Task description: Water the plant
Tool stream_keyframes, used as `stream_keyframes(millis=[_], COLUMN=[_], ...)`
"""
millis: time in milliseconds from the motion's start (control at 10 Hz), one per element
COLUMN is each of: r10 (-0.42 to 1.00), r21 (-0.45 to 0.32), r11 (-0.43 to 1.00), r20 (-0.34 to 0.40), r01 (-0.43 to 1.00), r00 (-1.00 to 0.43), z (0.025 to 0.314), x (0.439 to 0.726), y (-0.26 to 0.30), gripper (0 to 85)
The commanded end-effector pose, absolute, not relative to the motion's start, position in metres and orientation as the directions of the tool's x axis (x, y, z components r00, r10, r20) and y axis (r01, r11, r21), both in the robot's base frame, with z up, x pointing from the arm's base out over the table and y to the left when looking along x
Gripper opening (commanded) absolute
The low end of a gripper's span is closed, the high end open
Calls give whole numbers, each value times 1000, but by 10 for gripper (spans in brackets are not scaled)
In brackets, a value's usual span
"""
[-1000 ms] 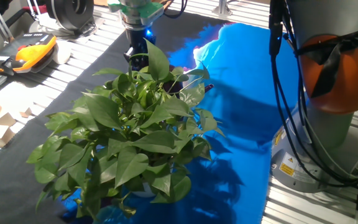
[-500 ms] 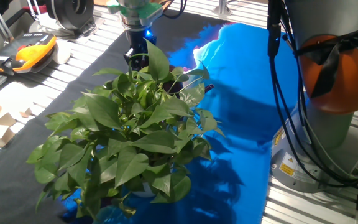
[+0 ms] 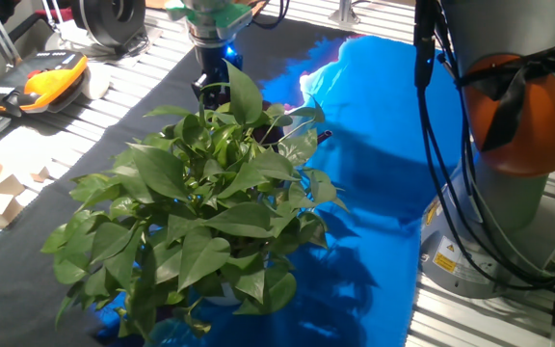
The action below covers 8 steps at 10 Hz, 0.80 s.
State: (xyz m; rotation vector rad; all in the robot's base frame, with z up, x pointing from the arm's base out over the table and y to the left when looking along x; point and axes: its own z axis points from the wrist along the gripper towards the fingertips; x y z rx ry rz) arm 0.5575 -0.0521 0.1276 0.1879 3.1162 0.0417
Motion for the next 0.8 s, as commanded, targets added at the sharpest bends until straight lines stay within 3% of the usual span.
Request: stream_keyframes(millis=[0,200,300,700], r10=[120,119,117,114], r21=[28,26,26,29], r11=[992,993,993,993], r20=[-18,-17,-14,-14], r01=[120,118,117,114], r00=[-993,-993,-993,-993], z=[127,127,128,129], x=[557,555,555,552], y=[-52,-51,-51,-48], gripper=[510,510,340,340])
